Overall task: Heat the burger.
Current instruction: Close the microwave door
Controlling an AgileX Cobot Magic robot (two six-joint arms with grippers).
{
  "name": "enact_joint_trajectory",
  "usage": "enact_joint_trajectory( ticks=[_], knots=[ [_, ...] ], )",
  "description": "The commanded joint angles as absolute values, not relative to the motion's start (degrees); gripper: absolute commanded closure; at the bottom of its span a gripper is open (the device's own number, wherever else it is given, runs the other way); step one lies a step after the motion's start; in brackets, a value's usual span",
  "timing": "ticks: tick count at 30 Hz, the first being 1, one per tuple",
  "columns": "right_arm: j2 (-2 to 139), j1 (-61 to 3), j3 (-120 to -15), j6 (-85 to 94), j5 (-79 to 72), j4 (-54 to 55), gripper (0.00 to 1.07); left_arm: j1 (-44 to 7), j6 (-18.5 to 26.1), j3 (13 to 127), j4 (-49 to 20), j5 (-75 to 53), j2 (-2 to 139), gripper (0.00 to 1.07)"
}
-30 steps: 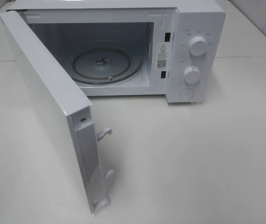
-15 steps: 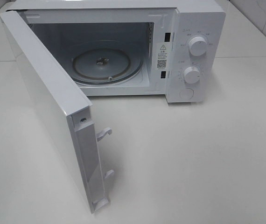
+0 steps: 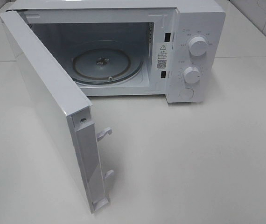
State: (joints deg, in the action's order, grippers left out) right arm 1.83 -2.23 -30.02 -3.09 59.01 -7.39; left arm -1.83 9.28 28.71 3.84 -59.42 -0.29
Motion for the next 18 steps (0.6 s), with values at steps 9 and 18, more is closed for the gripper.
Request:
enact_joint_trajectory(
  ticks=[9,18],
  knots=[
    [-1.8,-2.2,-28.0,4.4,55.1,-1.4,0.14,-1.6,9.1,28.5,3.7,-58.7,-1.2,0.06],
    [-1.8,-2.2,-28.0,5.7,55.2,-0.3,0.06,-1.6,9.1,28.5,3.7,-58.7,-1.2,0.06]
  ],
)
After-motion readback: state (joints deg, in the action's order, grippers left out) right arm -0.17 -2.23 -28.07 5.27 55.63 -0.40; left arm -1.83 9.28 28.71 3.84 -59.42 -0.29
